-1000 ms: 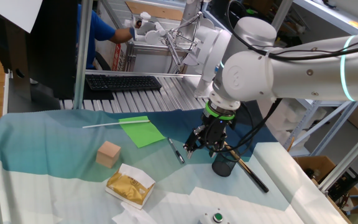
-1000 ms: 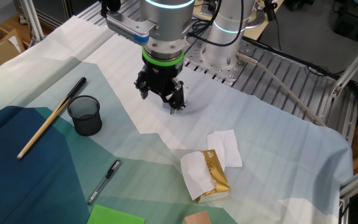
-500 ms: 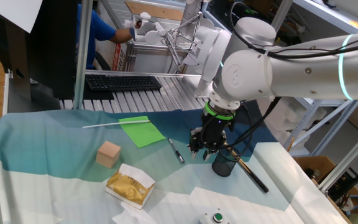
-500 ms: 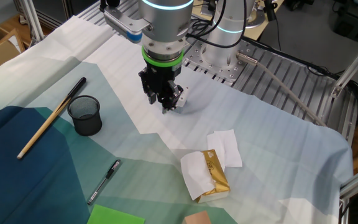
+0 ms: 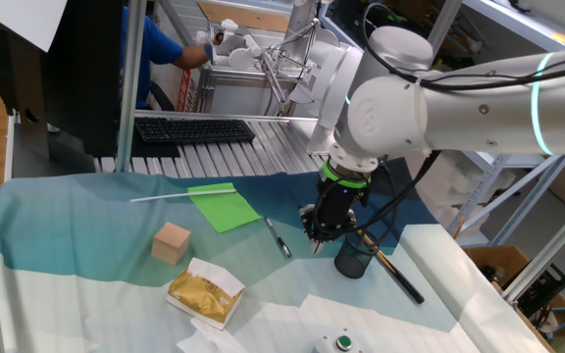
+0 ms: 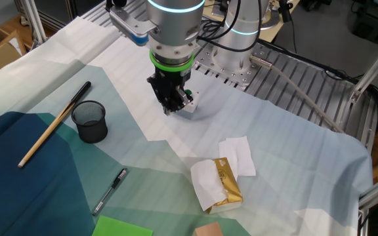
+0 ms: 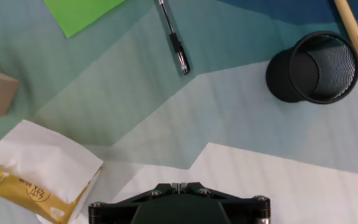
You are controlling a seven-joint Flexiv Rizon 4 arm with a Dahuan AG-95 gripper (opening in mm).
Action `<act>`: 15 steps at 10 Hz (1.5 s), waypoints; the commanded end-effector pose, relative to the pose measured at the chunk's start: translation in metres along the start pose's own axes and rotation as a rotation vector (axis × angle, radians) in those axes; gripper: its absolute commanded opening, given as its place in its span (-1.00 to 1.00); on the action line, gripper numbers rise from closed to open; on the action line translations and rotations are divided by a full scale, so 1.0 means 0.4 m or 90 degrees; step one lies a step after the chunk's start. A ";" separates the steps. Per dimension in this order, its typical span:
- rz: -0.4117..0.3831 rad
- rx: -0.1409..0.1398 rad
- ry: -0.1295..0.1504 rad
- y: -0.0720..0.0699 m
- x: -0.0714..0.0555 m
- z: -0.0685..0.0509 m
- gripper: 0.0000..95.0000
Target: Put the pen into the pen holder
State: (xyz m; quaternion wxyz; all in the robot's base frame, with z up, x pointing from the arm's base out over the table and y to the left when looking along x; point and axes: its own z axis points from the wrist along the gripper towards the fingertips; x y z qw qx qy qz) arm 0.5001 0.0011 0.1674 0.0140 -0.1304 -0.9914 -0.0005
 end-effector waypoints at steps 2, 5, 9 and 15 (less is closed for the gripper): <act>0.001 -0.002 0.002 -0.002 0.006 0.000 -1.00; -0.001 0.007 0.002 -0.002 0.006 0.001 -1.00; -0.005 0.008 0.000 -0.002 0.006 0.001 -1.00; -0.051 0.005 -0.018 0.012 -0.013 0.044 -1.00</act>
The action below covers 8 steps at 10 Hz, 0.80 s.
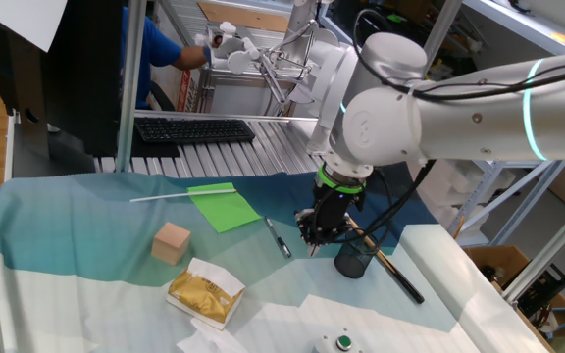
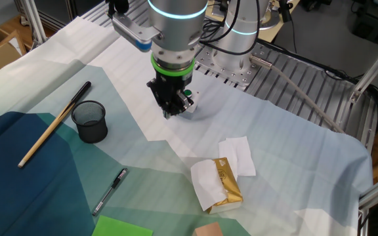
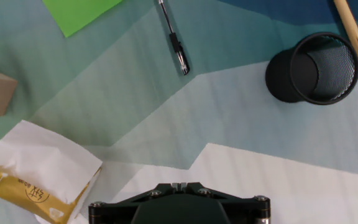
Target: Put the pen into the pen holder
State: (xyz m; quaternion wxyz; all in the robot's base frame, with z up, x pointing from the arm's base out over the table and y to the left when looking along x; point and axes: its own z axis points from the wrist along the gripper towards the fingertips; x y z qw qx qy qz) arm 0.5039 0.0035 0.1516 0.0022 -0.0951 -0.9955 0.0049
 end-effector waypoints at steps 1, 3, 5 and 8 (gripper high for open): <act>-0.014 -0.001 -0.003 0.006 -0.016 0.011 -1.00; -0.023 -0.002 -0.004 0.011 -0.047 0.021 -1.00; -0.033 -0.003 -0.004 0.015 -0.083 0.030 -1.00; -0.064 -0.001 -0.005 0.011 -0.145 0.042 -1.00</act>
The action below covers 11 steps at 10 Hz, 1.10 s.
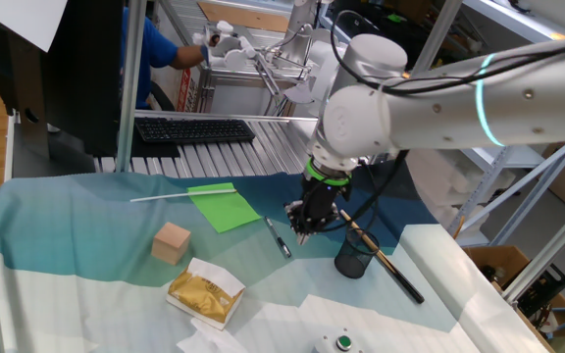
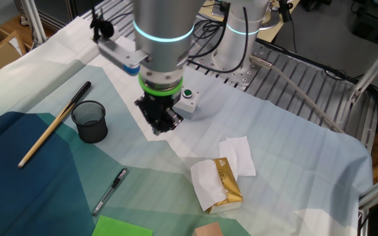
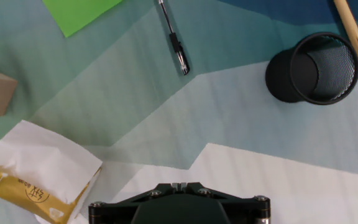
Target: Put the pen into the pen holder
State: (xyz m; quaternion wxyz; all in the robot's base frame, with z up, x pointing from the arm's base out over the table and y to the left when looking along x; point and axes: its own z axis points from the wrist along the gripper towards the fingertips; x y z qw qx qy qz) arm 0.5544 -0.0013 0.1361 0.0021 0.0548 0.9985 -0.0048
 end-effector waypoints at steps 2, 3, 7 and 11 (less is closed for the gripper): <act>-0.035 0.000 0.001 -0.017 -0.055 0.018 -1.00; -0.044 0.000 0.001 -0.027 -0.069 0.026 -1.00; -0.072 0.002 0.000 -0.072 -0.114 0.072 -1.00; -0.078 0.010 -0.008 -0.086 -0.147 0.106 -1.00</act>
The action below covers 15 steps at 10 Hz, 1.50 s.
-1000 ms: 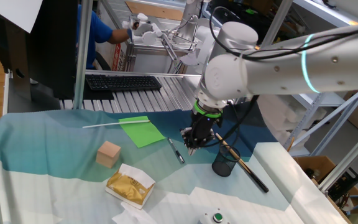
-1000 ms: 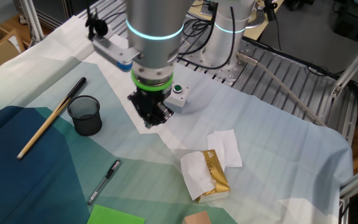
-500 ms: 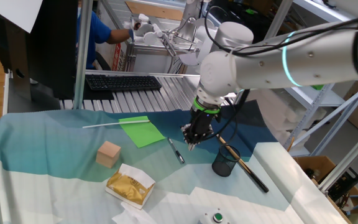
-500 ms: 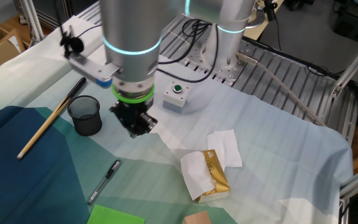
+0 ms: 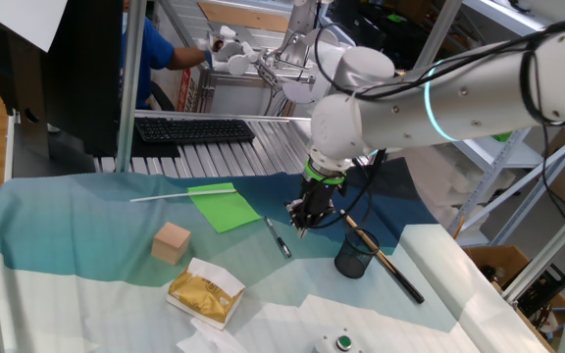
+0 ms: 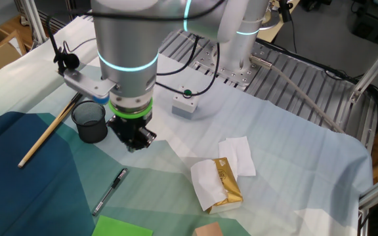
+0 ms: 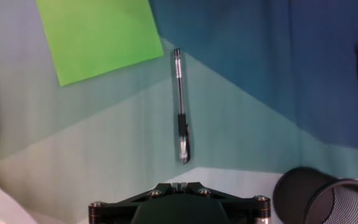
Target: Put the pen into the pen holder
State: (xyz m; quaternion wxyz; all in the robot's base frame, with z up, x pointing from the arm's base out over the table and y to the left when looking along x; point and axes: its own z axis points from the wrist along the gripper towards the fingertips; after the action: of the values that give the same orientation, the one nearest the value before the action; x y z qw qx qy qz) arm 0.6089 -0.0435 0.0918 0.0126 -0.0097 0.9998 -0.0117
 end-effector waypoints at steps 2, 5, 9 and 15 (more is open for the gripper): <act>0.015 -0.001 0.001 0.002 -0.002 -0.007 -1.00; 0.017 -0.003 0.000 0.000 -0.001 -0.006 -1.00; 0.027 -0.002 0.006 -0.013 0.000 -0.001 -1.00; 0.071 -0.022 0.043 -0.017 -0.004 -0.006 -1.00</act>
State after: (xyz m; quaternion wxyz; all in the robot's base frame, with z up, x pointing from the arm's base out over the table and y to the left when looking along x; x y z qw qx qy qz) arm 0.6127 -0.0505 0.0936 -0.0264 0.0446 0.9986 0.0056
